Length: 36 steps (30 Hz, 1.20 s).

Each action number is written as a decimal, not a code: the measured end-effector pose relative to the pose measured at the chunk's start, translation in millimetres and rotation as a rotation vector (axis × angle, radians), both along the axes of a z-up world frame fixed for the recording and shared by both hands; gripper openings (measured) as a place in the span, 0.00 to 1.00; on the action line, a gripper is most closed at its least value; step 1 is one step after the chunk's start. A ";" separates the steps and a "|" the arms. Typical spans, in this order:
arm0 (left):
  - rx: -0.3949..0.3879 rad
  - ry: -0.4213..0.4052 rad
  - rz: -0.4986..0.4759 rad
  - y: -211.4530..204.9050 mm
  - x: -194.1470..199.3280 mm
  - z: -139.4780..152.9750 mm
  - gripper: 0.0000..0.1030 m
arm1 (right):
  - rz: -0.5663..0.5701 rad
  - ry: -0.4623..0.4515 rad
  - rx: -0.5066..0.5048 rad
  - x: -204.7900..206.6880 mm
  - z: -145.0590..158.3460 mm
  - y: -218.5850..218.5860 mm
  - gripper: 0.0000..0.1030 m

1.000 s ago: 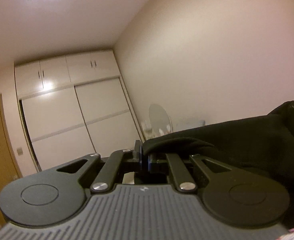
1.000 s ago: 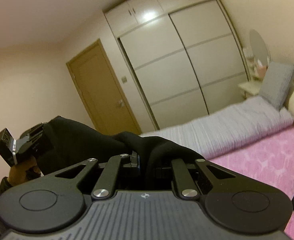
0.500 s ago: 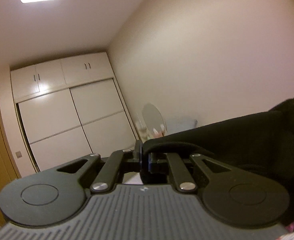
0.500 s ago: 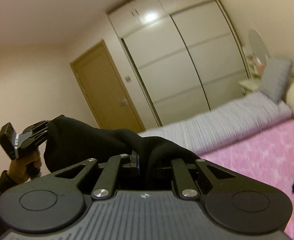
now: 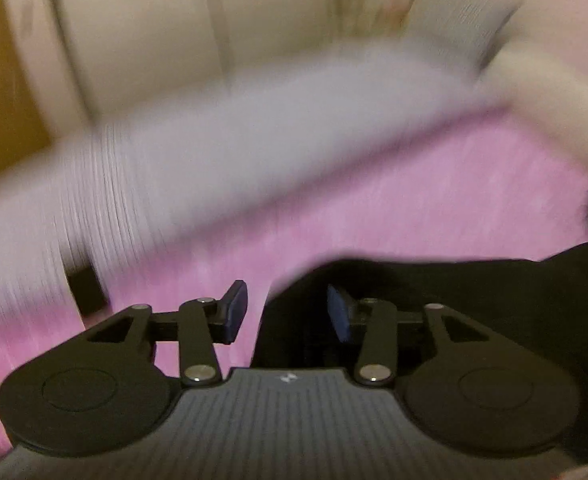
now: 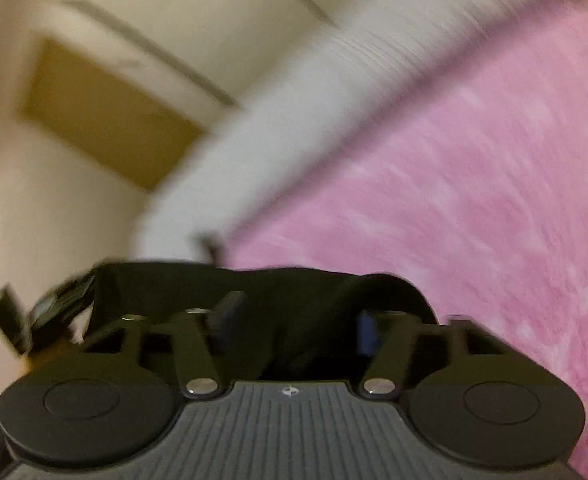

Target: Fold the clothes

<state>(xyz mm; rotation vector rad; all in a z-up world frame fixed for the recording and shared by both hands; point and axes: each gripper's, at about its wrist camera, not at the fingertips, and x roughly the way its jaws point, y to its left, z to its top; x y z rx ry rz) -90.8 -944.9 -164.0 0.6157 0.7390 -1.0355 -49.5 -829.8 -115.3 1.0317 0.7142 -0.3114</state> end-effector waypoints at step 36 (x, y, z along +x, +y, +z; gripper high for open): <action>0.157 0.277 0.113 221.9 134.7 -67.2 0.02 | 0.135 0.575 -0.122 89.3 -185.0 207.2 0.73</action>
